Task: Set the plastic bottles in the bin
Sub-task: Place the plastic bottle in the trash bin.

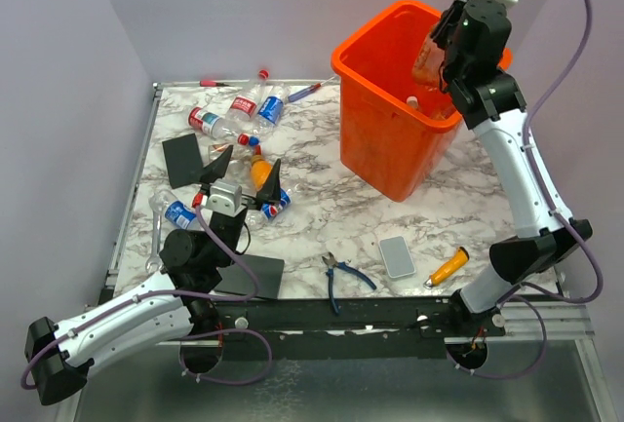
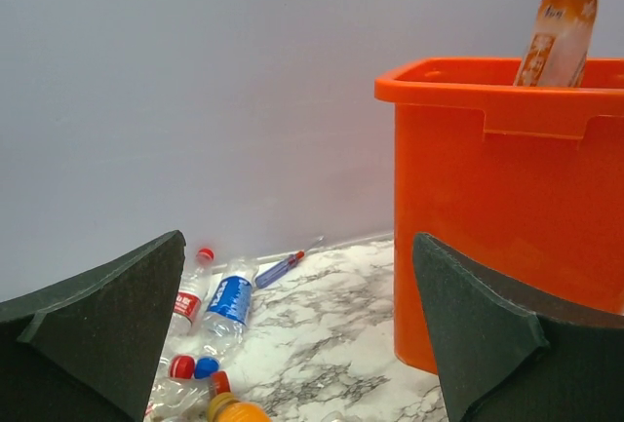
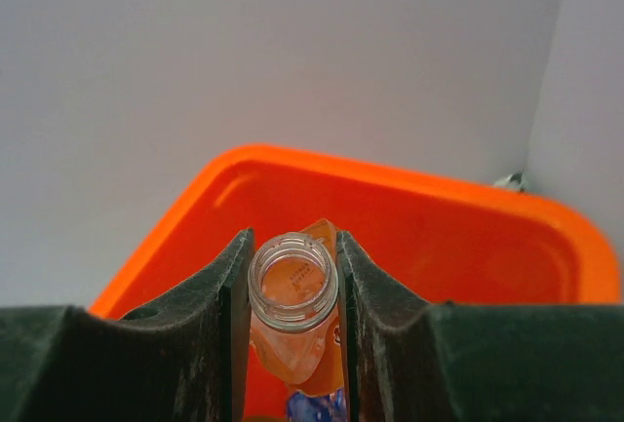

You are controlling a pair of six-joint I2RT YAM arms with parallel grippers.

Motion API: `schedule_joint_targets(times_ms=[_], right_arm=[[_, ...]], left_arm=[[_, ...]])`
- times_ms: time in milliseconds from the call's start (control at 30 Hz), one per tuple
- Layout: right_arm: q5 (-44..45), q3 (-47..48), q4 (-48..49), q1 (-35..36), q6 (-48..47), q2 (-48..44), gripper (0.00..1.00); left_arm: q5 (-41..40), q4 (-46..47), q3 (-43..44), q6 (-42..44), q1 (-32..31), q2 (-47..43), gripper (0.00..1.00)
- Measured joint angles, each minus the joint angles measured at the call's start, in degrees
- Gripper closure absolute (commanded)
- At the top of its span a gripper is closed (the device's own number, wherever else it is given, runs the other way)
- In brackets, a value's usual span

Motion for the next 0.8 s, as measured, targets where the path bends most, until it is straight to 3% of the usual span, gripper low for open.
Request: schedule_joint_targets(times_ms=[100,133,233,300,333,600,800], right_arm=[[-5.9,-3.4,-2.8,-1.1,4.3,0.8,0.99],[-8.0,-3.8,-3.3,-1.2,5.1,1.3,0.93],[-14.9,-4.0,-4.5,-1.2,7.8,2.7,0.32],[-18.6,-3.4,-5.8,-1.2,9.6,3.7,0.07],[-20.3,-3.0,-6.5,-1.2,10.4,4.1,0.01],[-27.6,-1.5,-10.2,-1.1,12.6,2.1,0.00],[-37.4,-7.8,-10.5,-1.1,13.2,-12.3,0.04]], left_arm=[[0.0,0.0,-0.1,0.0,0.0,0.0,0.01],[0.0,0.0,-0.2,0.0,0.0,0.0,0.01],[0.0,0.0,-0.2,0.0,0.0,0.0,0.01],[0.0,0.0,-0.2,0.0,0.0,0.0,0.01],[0.0,0.0,-0.2,0.0,0.0,0.1,0.01],[0.0,0.1,-0.3,0.0,-0.2,0.7,0.01],[-0.2,0.2,-0.3,0.0,-0.3,2.7,0.01]])
